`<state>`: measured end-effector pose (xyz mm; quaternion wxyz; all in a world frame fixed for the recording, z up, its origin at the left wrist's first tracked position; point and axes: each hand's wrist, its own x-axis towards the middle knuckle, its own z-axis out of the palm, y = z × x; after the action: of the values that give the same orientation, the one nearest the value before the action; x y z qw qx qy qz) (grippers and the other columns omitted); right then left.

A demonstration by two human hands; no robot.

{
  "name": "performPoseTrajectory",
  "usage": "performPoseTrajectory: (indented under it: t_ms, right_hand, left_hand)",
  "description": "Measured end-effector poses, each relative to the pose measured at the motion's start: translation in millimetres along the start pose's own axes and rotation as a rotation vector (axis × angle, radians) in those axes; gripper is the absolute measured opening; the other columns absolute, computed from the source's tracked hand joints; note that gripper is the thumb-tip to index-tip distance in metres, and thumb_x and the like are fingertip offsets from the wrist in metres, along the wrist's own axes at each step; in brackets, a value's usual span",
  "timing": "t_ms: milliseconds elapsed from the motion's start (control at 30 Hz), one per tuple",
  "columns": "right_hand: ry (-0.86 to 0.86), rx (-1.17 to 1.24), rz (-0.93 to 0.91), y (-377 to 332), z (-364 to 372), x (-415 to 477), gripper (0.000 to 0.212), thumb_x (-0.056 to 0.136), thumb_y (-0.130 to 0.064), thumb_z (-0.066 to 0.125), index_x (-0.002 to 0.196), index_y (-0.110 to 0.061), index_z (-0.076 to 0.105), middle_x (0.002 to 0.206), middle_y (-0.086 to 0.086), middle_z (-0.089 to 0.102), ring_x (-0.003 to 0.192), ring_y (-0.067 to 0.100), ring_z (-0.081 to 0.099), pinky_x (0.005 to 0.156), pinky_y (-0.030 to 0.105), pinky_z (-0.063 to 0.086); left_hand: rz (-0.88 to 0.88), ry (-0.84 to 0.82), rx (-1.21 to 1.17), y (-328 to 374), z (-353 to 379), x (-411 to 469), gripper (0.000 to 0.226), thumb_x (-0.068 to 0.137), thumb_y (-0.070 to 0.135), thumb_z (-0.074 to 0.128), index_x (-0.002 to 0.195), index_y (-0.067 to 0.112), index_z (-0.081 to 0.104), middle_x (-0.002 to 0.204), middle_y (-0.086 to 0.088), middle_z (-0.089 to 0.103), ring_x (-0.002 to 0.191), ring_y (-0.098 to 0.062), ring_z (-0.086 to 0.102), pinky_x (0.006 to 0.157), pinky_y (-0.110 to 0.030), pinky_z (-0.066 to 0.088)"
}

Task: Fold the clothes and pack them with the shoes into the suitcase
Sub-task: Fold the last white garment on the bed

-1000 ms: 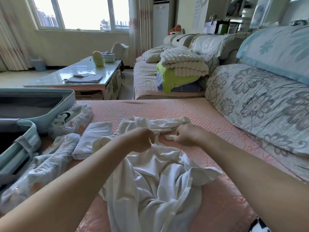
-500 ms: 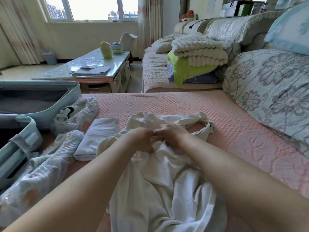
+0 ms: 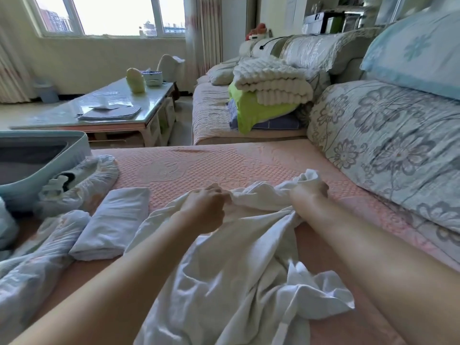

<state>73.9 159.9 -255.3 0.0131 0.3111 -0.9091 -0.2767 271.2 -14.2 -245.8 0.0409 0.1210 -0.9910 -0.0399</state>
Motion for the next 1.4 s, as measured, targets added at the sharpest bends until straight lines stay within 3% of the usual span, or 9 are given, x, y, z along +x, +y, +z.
performPoseTrajectory:
  t_ms: [67, 200, 333, 433, 633, 733, 833, 1067, 1400]
  right_hand:
    - [0.097, -0.105, -0.038, -9.9, -22.7, -20.5, 0.037, 0.098, -0.018, 0.048, 0.134, -0.017, 0.057, 0.136, 0.008, 0.058, 0.127, 0.029, 0.055, 0.096, 0.041, 0.044]
    - [0.441, 0.21, -0.209, -45.0, -56.0, -32.6, 0.034, 0.096, -0.009, 0.043, 0.124, -0.016, 0.061, 0.126, 0.01, 0.059, 0.115, 0.028, 0.057, 0.095, 0.039, 0.046]
    - [0.312, 0.288, -0.356, -91.1, -54.7, -23.4, 0.063, 0.089, -0.024, 0.063, 0.146, -0.028, 0.037, 0.143, 0.002, 0.047, 0.132, 0.024, 0.046, 0.11, 0.039, 0.033]
    - [0.412, 0.154, -0.273, -94.9, -52.8, -15.5, 0.043, 0.094, -0.018, 0.053, 0.136, -0.025, 0.049, 0.133, 0.001, 0.061, 0.122, 0.023, 0.059, 0.109, 0.041, 0.033]
    - [0.509, 0.334, -0.067, -61.7, -37.7, 6.9, 0.048, 0.088, -0.013, 0.056, 0.133, -0.018, 0.038, 0.115, 0.007, 0.066, 0.094, 0.028, 0.069, 0.093, 0.042, 0.047]
    - [0.639, 0.175, -0.263, -57.0, -16.4, 17.4, 0.069, 0.073, -0.01, 0.074, 0.13, -0.018, 0.036, 0.128, 0.017, 0.053, 0.102, 0.034, 0.061, 0.088, 0.048, 0.051]
    - [0.598, 0.116, -0.519, -59.3, -18.7, 21.4, 0.042, 0.083, -0.021, 0.069, 0.124, -0.021, 0.061, 0.147, 0.018, 0.044, 0.125, 0.039, 0.051, 0.101, 0.052, 0.043]
    - [0.441, 0.068, -0.223, -53.1, -25.1, 19.9, 0.036, 0.087, -0.037, 0.049, 0.117, -0.023, 0.064, 0.126, 0.006, 0.054, 0.119, 0.027, 0.048, 0.101, 0.044, 0.034]
    - [0.839, 0.664, 0.144, -47.2, -23.0, 50.2, 0.012, 0.08, -0.019, 0.06, 0.083, -0.01, 0.068, 0.086, 0.013, 0.06, 0.076, 0.033, 0.057, 0.065, 0.035, 0.044]
  left_hand:
    - [-0.091, -0.096, 0.116, -11.0, -1.1, -4.9, 0.052, 0.091, 0.022, 0.055, 0.14, 0.033, 0.046, 0.137, 0.001, 0.049, 0.126, -0.024, 0.047, 0.097, -0.039, 0.046]
    - [-0.254, -0.229, 0.086, -37.4, -0.6, -15.0, 0.065, 0.091, 0.026, 0.055, 0.151, 0.025, 0.03, 0.145, -0.008, 0.041, 0.13, -0.031, 0.044, 0.105, -0.043, 0.042]
    - [-0.286, -0.258, -0.004, -50.9, -4.8, -23.5, 0.054, 0.094, 0.037, 0.056, 0.145, 0.027, 0.042, 0.146, -0.007, 0.046, 0.13, -0.029, 0.048, 0.104, -0.034, 0.041]
    - [-0.229, -0.197, -0.008, -58.4, -3.2, -21.2, 0.027, 0.099, 0.031, 0.046, 0.117, 0.029, 0.066, 0.126, -0.002, 0.063, 0.111, -0.025, 0.059, 0.093, -0.03, 0.047]
    - [-0.181, -0.245, -0.146, -75.0, 0.1, -7.6, 0.057, 0.092, 0.006, 0.049, 0.126, 0.05, 0.06, 0.129, 0.009, 0.051, 0.113, -0.018, 0.055, 0.093, -0.026, 0.044]
    - [-0.067, -0.297, -0.084, -71.1, 8.5, 2.5, 0.056, 0.088, 0.008, 0.054, 0.126, 0.049, 0.059, 0.132, 0.009, 0.043, 0.113, -0.021, 0.055, 0.1, -0.032, 0.045]
    - [0.003, -0.307, 0.052, -69.2, 10.1, 12.1, 0.043, 0.083, 0.016, 0.062, 0.115, 0.043, 0.065, 0.119, 0.008, 0.05, 0.11, -0.023, 0.058, 0.094, -0.033, 0.05]
    - [-0.055, -0.258, 0.158, -88.3, -5.0, 7.4, 0.022, 0.086, 0.034, 0.062, 0.105, 0.043, 0.07, 0.112, 0.012, 0.056, 0.109, -0.016, 0.054, 0.085, -0.029, 0.048]
    - [-0.46, 0.268, -0.192, -86.3, -20.9, 45.7, 0.027, 0.088, 0.019, 0.046, 0.098, 0.024, 0.071, 0.094, -0.001, 0.076, 0.088, -0.024, 0.07, 0.08, -0.027, 0.053]
